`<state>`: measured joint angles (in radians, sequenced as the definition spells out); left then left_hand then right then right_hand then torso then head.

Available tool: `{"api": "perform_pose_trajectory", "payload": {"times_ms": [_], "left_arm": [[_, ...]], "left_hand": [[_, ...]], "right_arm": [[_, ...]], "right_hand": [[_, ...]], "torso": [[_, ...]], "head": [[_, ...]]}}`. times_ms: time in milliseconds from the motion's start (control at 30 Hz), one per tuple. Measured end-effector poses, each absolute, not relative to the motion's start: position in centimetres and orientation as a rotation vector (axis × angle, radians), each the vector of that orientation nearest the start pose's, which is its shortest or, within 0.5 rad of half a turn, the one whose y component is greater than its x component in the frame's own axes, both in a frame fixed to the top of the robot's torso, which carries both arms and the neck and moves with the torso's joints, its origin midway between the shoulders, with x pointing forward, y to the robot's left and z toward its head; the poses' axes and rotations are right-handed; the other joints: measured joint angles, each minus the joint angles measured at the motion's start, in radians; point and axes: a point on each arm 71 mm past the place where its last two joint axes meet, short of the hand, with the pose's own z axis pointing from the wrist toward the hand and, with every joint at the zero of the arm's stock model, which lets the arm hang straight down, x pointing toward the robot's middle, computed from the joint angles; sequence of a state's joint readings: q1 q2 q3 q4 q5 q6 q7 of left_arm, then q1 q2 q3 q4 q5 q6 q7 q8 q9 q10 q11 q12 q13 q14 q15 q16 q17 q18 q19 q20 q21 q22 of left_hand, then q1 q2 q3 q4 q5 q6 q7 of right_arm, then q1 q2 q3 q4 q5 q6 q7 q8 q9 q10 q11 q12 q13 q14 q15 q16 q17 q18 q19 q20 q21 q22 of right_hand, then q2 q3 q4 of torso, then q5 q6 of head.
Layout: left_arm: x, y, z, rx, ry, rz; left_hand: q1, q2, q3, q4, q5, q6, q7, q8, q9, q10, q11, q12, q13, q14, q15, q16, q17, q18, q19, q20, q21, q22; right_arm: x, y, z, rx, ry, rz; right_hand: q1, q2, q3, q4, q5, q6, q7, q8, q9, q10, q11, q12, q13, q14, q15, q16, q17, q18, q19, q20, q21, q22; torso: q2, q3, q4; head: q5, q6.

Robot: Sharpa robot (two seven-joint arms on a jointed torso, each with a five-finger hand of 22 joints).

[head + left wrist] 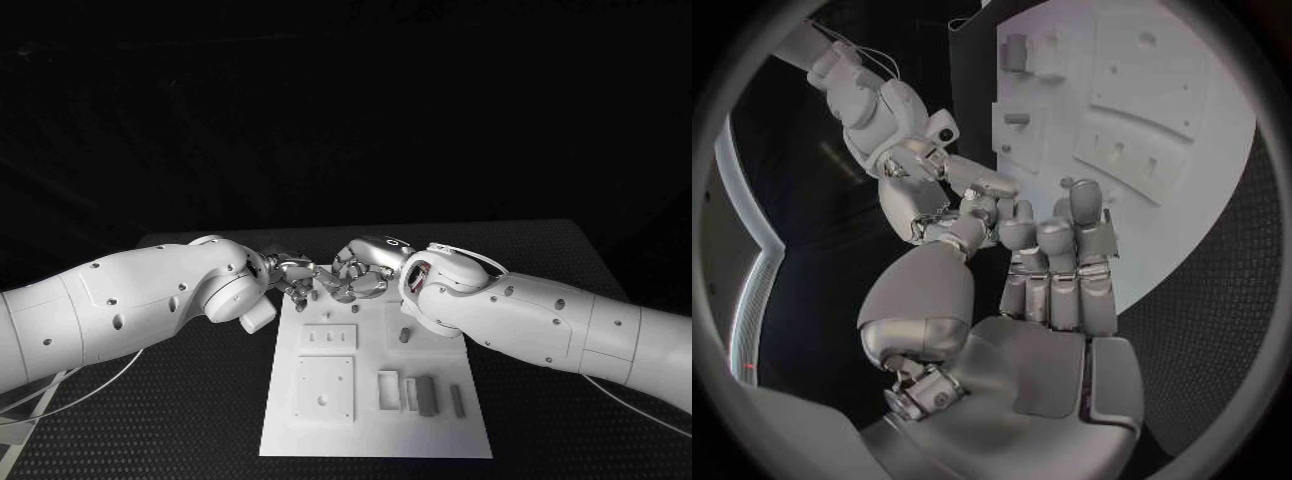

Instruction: Assemble the parts on the task board

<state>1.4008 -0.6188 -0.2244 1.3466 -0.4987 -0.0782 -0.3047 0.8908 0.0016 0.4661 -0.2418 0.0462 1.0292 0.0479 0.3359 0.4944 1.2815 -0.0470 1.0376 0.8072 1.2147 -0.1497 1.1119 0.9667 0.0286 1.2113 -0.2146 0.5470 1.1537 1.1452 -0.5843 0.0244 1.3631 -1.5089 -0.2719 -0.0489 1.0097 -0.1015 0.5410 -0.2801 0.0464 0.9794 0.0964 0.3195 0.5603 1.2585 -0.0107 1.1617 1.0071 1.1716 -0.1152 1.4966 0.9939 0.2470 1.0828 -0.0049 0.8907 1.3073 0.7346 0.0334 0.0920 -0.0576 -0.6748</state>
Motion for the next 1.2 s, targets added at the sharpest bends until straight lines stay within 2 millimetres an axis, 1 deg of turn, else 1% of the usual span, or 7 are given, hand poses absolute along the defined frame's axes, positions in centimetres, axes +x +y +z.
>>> {"api": "perform_pose_trajectory", "payload": {"times_ms": [333, 567, 767, 900, 967, 1000, 1200], "left_arm": [[51.9, 14.9, -19.2, -0.607, 2.219, -0.877], [51.9, 14.9, -19.2, -0.621, 2.220, -0.883], [51.9, 14.9, -19.2, -0.630, 2.221, -0.886], [51.9, 15.0, -19.2, -0.634, 2.221, -0.887], [51.9, 15.0, -19.2, -0.637, 2.221, -0.885], [52.0, 15.1, -19.2, -0.639, 2.220, -0.884], [52.2, 15.5, -19.2, -0.646, 2.216, -0.872]], "left_hand": [[0.001, 0.002, 0.031, 0.002, 0.000, 0.014, -0.007, -0.003, 0.004, 0.000, 0.000, 0.004, -0.005, -0.002, -0.002, 0.014, -0.021, -0.012, 0.000, -0.007, 0.000, 0.007], [-0.003, 0.038, 0.045, -0.006, -0.003, 0.019, -0.011, 0.002, 0.006, 0.000, 0.000, 0.004, -0.008, -0.007, -0.003, 0.027, -0.034, -0.012, 0.000, -0.007, 0.000, 0.012], [-0.015, 0.057, 0.052, -0.014, 0.001, 0.023, -0.015, 0.001, 0.011, 0.000, -0.007, 0.008, -0.011, -0.008, -0.003, 0.038, -0.044, -0.013, -0.002, -0.009, 0.000, 0.017], [-0.019, 0.064, 0.053, -0.020, 0.001, 0.026, -0.018, 0.008, 0.018, -0.002, -0.009, 0.008, -0.012, -0.009, -0.002, 0.042, -0.051, -0.013, -0.003, -0.011, 0.000, 0.019], [-0.021, 0.065, 0.054, -0.024, 0.001, 0.026, -0.018, 0.008, 0.019, -0.002, -0.009, 0.008, -0.013, -0.009, -0.002, 0.045, -0.053, -0.013, -0.003, -0.011, 0.000, 0.020], [-0.021, 0.066, 0.055, -0.025, 0.001, 0.026, -0.018, 0.010, 0.019, -0.002, -0.009, 0.008, -0.013, -0.009, -0.002, 0.045, -0.055, -0.013, -0.004, -0.011, 0.000, 0.020], [-0.024, 0.069, 0.056, -0.032, -0.001, 0.027, -0.019, 0.010, 0.019, -0.002, -0.016, 0.008, -0.015, -0.009, -0.002, 0.050, -0.062, -0.013, -0.004, -0.011, 0.000, 0.023]], "right_arm": [[50.1, -10.6, -19.6, -0.265, 1.650, 0.791], [50.0, -10.6, -19.6, -0.266, 1.651, 0.791], [50.1, -10.6, -19.7, -0.265, 1.653, 0.788], [50.2, -10.7, -19.8, -0.262, 1.654, 0.783], [50.2, -10.8, -19.8, -0.260, 1.655, 0.780], [50.3, -10.9, -19.8, -0.259, 1.655, 0.778], [50.5, -12.5, -19.9, -0.242, 1.657, 0.749]], "right_hand": [[0.000, 0.000, 0.000, 0.000, 0.000, 0.000, 0.000, 0.000, 0.001, 0.000, 0.000, 0.000, 0.000, 0.000, 0.000, 0.000, -0.001, 0.000, 0.000, 0.000, 0.000, 0.000], [0.000, 0.000, 0.000, 0.000, 0.000, 0.000, 0.000, 0.000, 0.002, 0.000, 0.000, 0.000, 0.000, -0.001, 0.001, 0.000, -0.001, 0.000, 0.000, 0.000, 0.000, 0.000], [0.000, 0.000, 0.000, 0.000, 0.000, 0.000, 0.000, 0.000, 0.003, 0.000, 0.000, 0.000, 0.000, -0.002, 0.002, 0.000, -0.004, 0.000, 0.000, 0.000, 0.000, 0.000], [-0.007, -0.007, 0.000, 0.000, 0.000, -0.002, -0.002, 0.000, 0.003, 0.000, 0.000, 0.000, 0.000, -0.006, -0.002, 0.000, -0.017, 0.000, 0.000, 0.000, 0.000, 0.000], [-0.013, -0.014, 0.000, 0.000, 0.000, -0.007, 0.004, -0.006, 0.003, -0.004, -0.004, -0.005, -0.002, -0.019, -0.001, -0.004, -0.031, 0.000, 0.000, 0.000, 0.000, 0.000], [-0.015, -0.015, 0.002, 0.002, 0.000, -0.015, 0.006, -0.012, 0.002, -0.007, -0.001, -0.008, -0.003, -0.027, 0.000, -0.009, -0.039, 0.000, 0.000, 0.000, 0.000, 0.000], [-0.033, -0.054, 0.013, 0.012, 0.000, -0.063, 0.027, -0.046, -0.011, -0.037, 0.022, -0.029, -0.009, -0.059, 0.015, -0.031, -0.051, -0.001, -0.016, 0.016, -0.019, 0.000]], "torso": [[0.000, 0.0000, -0.0009], [0.000, 0.0002, 0.0003], [0.000, 0.0005, 0.0001], [0.000, 0.0006, -0.0002], [0.000, 0.0010, -0.0002], [0.000, 0.0012, -0.0002], [0.000, 0.0012, 0.0002]], "head": [[0.000, -0.002], [-0.002, -0.004], [-0.002, -0.005], [-0.003, -0.006], [-0.003, -0.007], [-0.003, -0.007], [-0.002, -0.007]]}}
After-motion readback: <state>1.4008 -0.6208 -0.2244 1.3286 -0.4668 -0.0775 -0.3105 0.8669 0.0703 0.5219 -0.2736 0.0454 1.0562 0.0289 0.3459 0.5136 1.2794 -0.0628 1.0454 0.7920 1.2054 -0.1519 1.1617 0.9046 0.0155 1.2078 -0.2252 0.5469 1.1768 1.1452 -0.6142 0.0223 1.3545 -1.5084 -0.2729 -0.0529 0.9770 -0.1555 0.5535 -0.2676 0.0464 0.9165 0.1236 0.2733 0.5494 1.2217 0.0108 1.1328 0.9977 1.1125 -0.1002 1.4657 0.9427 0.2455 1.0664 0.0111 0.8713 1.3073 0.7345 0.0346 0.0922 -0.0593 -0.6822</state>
